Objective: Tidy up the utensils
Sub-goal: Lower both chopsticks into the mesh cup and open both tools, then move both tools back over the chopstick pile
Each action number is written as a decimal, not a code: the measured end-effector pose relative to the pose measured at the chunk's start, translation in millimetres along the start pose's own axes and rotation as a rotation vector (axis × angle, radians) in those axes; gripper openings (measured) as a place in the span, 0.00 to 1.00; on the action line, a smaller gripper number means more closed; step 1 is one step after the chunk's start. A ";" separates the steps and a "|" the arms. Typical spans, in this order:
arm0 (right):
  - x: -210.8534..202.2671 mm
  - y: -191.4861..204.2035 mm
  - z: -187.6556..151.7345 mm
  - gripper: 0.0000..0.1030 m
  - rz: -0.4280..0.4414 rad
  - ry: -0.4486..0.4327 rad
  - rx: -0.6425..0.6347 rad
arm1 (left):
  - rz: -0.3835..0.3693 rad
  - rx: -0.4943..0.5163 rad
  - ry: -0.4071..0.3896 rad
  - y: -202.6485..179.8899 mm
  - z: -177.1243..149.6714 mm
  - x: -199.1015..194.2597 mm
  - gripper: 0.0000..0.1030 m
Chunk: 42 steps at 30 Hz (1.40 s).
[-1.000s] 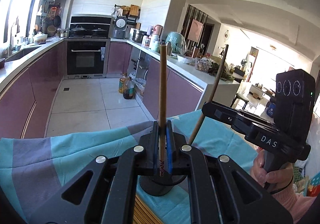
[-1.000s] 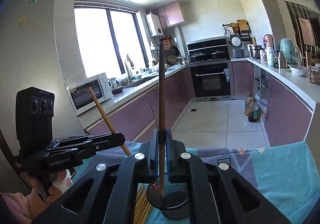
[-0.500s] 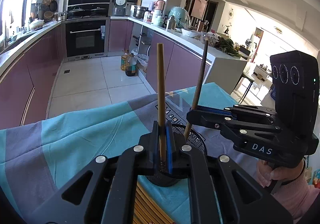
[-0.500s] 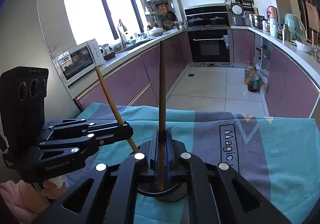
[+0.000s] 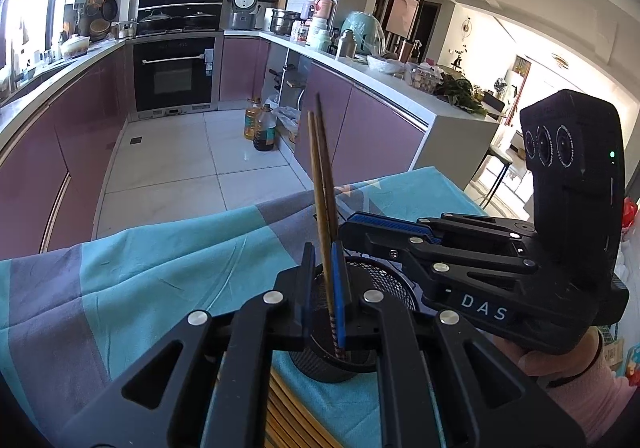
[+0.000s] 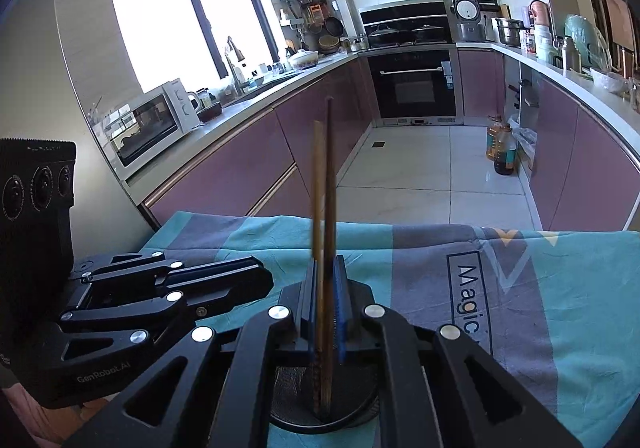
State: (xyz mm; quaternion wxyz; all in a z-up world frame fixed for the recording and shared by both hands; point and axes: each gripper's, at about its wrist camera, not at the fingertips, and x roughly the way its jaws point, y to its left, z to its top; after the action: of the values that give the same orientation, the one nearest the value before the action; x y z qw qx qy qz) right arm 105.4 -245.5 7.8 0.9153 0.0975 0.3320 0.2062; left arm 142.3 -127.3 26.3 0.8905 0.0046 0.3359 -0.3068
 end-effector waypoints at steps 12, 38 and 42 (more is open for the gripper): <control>-30.0 11.4 -13.5 0.32 0.016 -0.062 -0.018 | 0.137 -0.006 -0.133 23.5 -30.8 -64.7 0.33; -7.2 48.9 -123.5 0.49 0.069 0.164 -0.047 | 0.223 -0.060 0.118 58.7 -156.0 -45.8 0.46; -0.4 49.1 -127.1 0.49 0.037 0.177 -0.047 | 0.220 -0.071 0.151 58.0 -162.3 -33.4 0.46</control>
State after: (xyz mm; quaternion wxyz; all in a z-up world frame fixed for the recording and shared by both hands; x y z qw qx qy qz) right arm 7.4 -196.4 -73.1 0.8804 0.0634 0.4049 0.2386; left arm 57.9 -27.3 -90.7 0.8906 0.0330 0.4100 -0.1941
